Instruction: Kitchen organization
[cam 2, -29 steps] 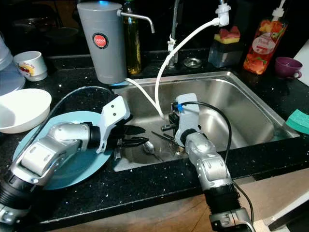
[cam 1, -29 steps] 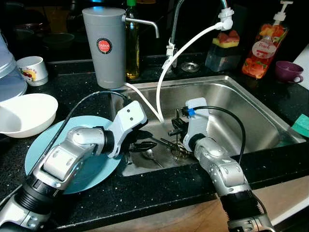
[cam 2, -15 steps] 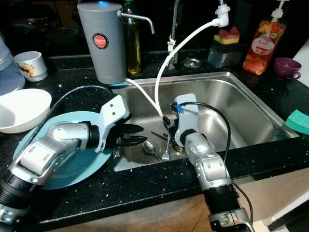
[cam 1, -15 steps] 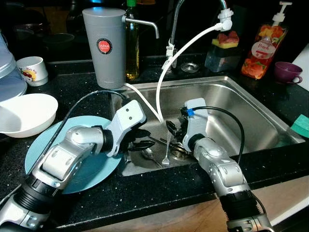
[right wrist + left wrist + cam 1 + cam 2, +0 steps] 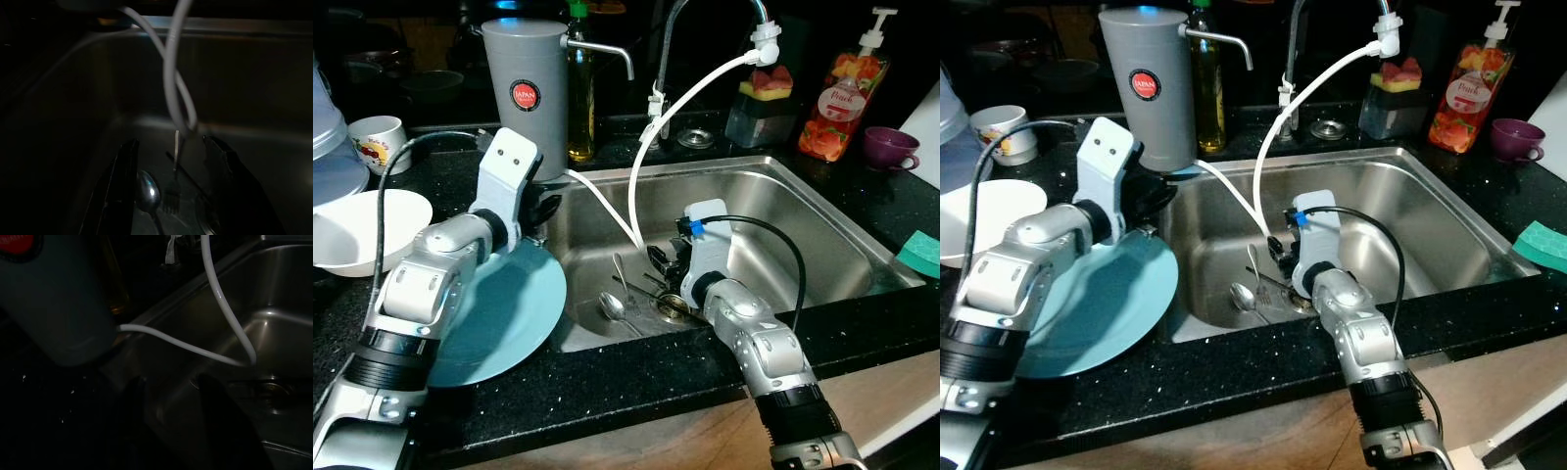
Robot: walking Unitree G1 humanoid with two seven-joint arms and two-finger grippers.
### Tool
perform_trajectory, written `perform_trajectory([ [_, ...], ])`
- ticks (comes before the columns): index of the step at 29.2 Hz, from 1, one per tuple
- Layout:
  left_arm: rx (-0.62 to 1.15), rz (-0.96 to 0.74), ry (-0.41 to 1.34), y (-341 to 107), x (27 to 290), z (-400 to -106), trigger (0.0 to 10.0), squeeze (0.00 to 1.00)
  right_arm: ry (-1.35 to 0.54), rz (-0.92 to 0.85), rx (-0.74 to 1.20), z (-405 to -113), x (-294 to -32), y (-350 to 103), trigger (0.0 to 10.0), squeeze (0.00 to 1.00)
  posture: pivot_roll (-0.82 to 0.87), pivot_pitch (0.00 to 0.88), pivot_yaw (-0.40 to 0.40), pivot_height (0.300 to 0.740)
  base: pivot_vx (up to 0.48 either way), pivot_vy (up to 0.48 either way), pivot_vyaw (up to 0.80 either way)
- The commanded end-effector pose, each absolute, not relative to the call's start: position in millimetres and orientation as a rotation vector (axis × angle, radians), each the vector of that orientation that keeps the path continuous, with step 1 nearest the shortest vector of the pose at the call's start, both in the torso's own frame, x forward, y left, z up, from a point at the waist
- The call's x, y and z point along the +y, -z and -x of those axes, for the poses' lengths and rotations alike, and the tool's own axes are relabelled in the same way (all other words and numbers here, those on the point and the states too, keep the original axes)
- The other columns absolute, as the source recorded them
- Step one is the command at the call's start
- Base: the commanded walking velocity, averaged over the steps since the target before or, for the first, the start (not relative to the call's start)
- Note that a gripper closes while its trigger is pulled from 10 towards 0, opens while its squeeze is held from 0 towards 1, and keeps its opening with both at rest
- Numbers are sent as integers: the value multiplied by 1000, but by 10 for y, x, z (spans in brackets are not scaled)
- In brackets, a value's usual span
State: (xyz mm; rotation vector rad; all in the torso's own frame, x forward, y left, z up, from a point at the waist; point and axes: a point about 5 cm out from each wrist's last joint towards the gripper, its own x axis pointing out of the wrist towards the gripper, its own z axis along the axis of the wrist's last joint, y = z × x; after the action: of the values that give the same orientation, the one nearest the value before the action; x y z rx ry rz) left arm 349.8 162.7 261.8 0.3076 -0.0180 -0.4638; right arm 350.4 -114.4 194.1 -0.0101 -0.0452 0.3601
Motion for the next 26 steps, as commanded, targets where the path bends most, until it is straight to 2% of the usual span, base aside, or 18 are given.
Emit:
perform_trajectory([
  [1,29,-320,472,-2547,1654,-3479,10000,1000,-367,-6,-36,-3532,-1152,-1966,10000,0,-21,58,-18,740,0,0,0],
  [4,47,-316,473,-2546,1663,-3457,10000,1000,-400,-34,-47,-3536,-1119,-2028,10000,0,-18,66,-11,740,0,0,0],
  [5,45,-304,472,-2560,1666,-3445,10000,149,-418,-58,-50,-3530,-1102,-2052,10000,0,-19,67,-9,740,0,0,0],
  [6,41,-294,455,-2577,1679,-3437,10000,0,-440,-76,-52,-3522,-1084,-2076,10000,0,-20,68,-6,740,0,0,0],
  [11,35,-283,296,-2620,1840,-3377,10000,0,-584,-173,-9,-3452,-964,-2130,10000,0,-22,72,0,740,0,0,0],
  [15,23,-275,274,-2607,1888,-3295,10000,0,-674,-215,13,-3393,-843,-2158,10000,0,-22,74,-1,740,0,0,0],
  [16,24,-285,278,-2591,1936,-3225,10000,0,-695,-259,41,-3386,-764,-2156,10000,1000,-21,76,-4,740,0,0,0],
  [22,-9,-306,328,-2622,1984,-3129,10000,0,-723,-320,63,-3400,-684,-2174,10000,1000,-20,79,-4,740,0,0,0],
  [24,-73,-308,435,-2675,1978,-3017,10000,0,-752,-379,77,-3412,-621,-2204,10000,1000,-17,80,-5,740,0,0,0],
  [25,-88,-324,492,-2682,1978,-2950,10000,0,-770,-402,91,-3411,-593,-2216,10000,0,-17,80,-5,740,0,0,0],
  [26,-95,-355,534,-2679,1982,-2896,10000,0,-786,-415,103,-3407,-572,-2221,10000,0,-17,80,-5,740,0,0,0],
])
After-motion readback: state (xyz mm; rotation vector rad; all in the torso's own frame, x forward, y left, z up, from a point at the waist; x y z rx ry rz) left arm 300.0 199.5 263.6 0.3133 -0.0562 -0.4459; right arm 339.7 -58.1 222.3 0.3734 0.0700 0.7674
